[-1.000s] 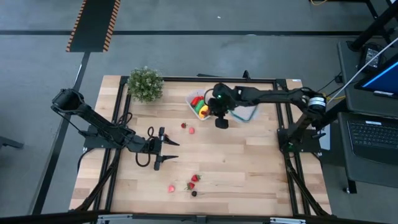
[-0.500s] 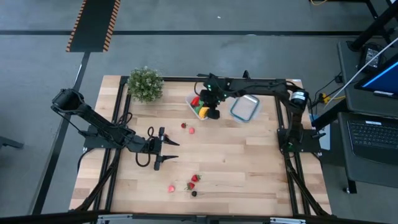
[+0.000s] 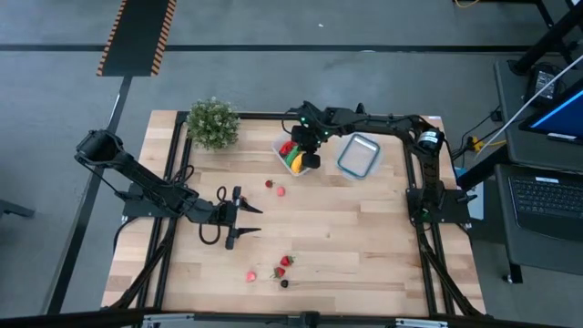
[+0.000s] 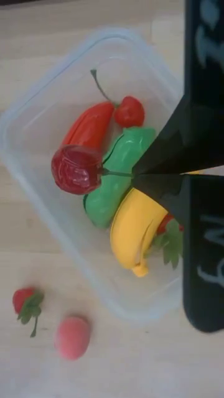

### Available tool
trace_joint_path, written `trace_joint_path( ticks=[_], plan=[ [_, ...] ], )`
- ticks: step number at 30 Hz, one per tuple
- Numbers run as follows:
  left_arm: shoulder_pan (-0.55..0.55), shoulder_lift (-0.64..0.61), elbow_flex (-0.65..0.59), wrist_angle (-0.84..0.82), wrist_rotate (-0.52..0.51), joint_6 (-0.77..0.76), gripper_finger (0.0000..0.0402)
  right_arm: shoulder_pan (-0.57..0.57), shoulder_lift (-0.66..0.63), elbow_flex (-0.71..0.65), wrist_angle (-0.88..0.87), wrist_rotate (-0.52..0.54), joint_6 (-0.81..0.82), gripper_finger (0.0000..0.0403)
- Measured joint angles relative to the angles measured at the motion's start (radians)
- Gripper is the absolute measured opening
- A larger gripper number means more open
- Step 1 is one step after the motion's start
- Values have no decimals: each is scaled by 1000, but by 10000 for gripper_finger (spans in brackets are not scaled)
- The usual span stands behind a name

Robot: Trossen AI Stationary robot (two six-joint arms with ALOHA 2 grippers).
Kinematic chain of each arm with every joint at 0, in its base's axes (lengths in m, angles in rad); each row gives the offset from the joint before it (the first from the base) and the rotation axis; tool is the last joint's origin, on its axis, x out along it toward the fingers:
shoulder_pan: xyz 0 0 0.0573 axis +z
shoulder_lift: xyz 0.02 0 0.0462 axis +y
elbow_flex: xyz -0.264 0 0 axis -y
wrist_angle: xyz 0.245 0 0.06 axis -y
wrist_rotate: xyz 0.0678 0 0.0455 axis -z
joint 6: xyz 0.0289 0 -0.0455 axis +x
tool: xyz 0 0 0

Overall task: Pick and placing Produce into tupperware
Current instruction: Put the red cherry into the transparent container

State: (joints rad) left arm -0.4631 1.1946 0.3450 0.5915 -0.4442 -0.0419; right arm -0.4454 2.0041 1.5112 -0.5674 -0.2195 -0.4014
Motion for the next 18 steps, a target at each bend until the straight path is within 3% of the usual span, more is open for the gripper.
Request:
trace_joint_path(
  ticks=[18],
  plan=[
    [40,0,0,0,0,25,231,1,10,0,-12,-20,-8,0]
  ],
)
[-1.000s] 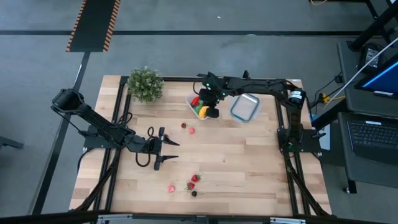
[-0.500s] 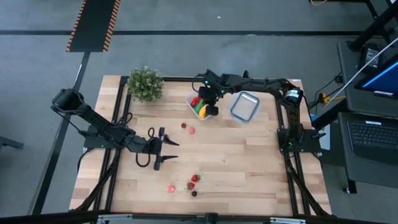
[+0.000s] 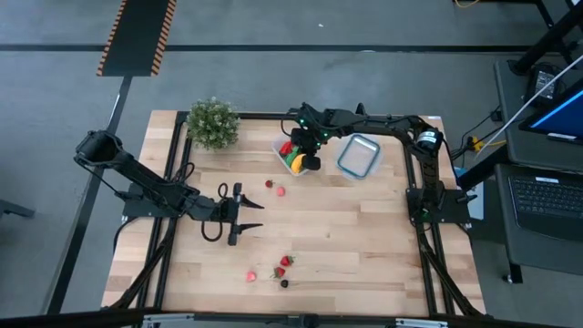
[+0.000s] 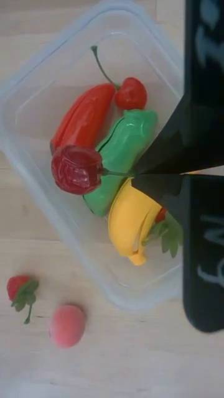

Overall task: Pick and placing Produce into tupperware
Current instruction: Put the red cherry into the transparent container

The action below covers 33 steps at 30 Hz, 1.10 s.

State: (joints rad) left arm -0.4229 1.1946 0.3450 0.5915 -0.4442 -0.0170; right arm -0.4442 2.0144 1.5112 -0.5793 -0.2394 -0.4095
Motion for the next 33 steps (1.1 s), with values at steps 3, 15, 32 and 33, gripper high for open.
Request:
trace_joint_path(
  ticks=[3,15,32,33],
  plan=[
    [0,0,0,0,0,0,231,3,4,0,7,-1,-5,0],
    [0,0,0,0,0,0,231,9,23,79,8,-1,-20,0],
    [1,0,0,-41,0,-26,231,-10,182,319,-271,44,-40,0],
    [2,0,0,-41,0,-26,231,-12,184,319,-272,46,-39,0]
  ],
)
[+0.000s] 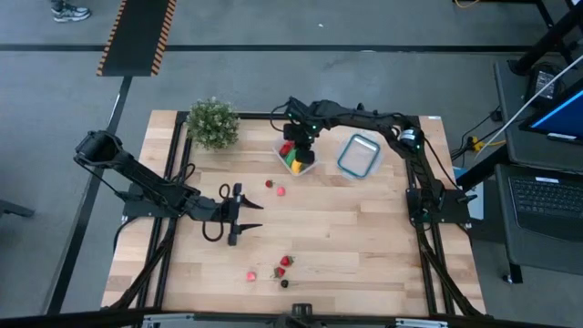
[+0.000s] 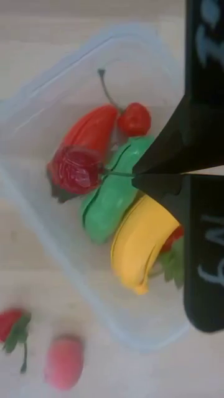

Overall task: Pick and placing Produce into tupperware
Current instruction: Put the red cherry into the transparent container

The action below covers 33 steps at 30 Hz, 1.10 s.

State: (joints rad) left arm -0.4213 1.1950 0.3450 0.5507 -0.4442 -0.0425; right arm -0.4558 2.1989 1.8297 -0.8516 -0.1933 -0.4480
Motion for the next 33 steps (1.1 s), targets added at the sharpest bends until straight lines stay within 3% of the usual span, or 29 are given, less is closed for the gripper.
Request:
trace_joint_path(
  ticks=[33],
  plan=[
    [0,0,0,1,0,-3,231,22,49,-1,-23,-11,-6,0]
  ],
)
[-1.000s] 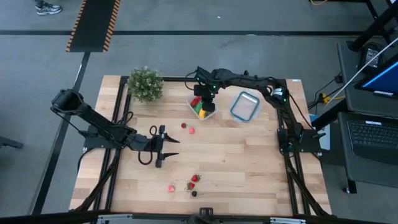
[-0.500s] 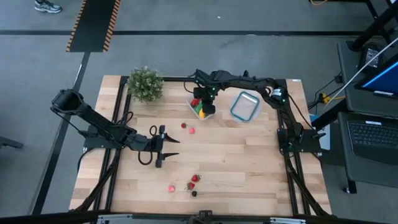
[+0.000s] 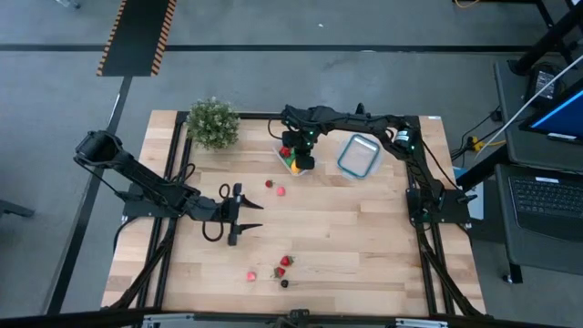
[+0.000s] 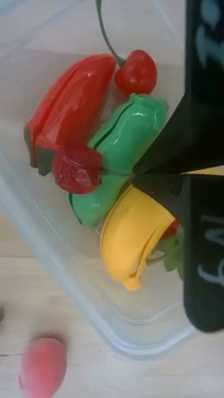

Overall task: Pick and placing Produce into tupperware
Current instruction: Put the red cherry into the transparent container, then put the red strawberry into the transparent container

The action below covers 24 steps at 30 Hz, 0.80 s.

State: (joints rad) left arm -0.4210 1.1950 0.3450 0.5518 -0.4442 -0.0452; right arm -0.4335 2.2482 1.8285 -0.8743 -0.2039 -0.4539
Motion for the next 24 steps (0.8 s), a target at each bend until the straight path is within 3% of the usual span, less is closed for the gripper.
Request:
trace_joint_path(
  ticks=[16,24],
  plan=[
    [0,0,0,-2,0,0,231,0,0,43,-5,0,6,43],
    [0,0,0,-2,0,0,231,7,0,96,-43,0,38,94]
  ],
)
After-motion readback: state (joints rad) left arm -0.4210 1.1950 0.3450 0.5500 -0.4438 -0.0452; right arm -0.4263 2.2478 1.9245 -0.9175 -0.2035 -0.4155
